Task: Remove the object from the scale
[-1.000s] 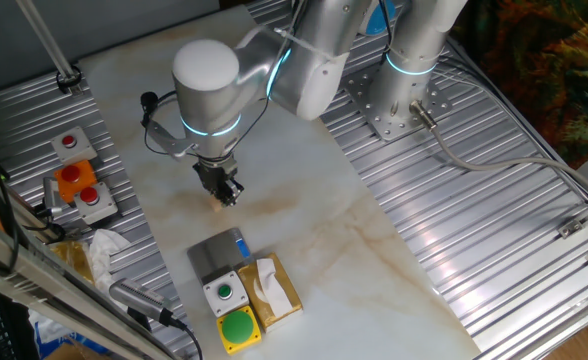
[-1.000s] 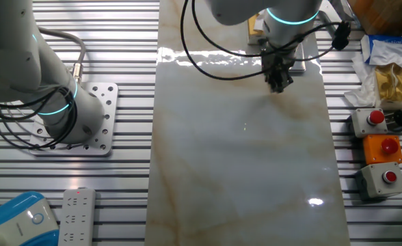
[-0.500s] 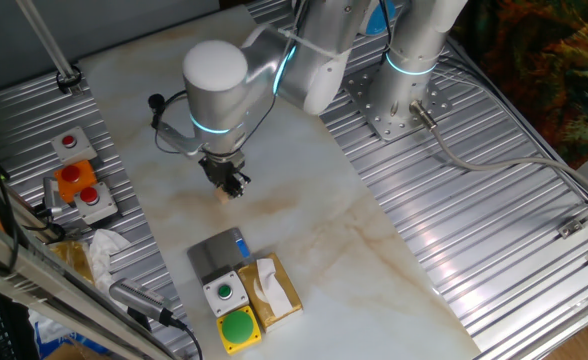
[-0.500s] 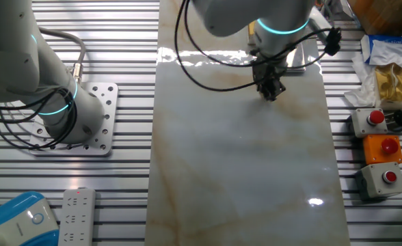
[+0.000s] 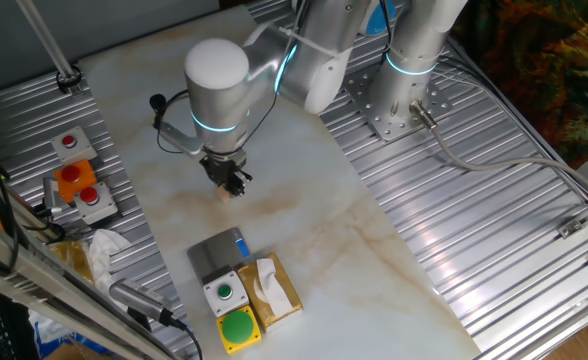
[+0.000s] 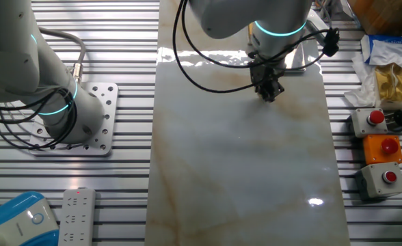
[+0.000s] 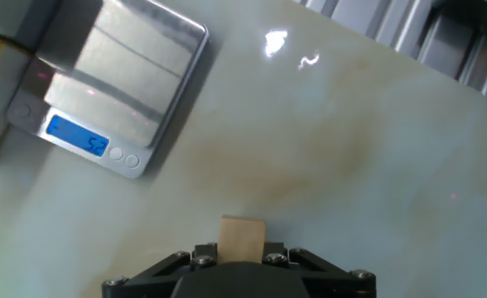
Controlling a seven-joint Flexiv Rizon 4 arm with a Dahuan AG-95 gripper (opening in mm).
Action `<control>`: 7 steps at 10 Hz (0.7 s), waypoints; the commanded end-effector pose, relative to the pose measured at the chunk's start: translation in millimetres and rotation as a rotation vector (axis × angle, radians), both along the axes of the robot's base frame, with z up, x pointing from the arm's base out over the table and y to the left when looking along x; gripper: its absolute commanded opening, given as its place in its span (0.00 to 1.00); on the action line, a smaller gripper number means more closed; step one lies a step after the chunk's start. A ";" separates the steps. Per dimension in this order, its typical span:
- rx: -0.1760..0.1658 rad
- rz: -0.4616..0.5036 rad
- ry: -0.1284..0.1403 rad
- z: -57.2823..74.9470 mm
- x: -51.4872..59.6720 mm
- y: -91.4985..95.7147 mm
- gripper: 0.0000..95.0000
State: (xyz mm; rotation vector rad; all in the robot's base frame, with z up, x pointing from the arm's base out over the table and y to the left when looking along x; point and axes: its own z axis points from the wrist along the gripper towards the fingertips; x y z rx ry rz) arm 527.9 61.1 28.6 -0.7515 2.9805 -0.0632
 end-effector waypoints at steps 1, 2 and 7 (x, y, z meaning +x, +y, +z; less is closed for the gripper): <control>0.000 0.046 0.010 1.5 -0.7 0.4 0.20; -0.002 0.059 0.018 1.8 -0.6 0.6 0.60; 0.014 0.043 0.028 11.4 4.2 8.1 0.60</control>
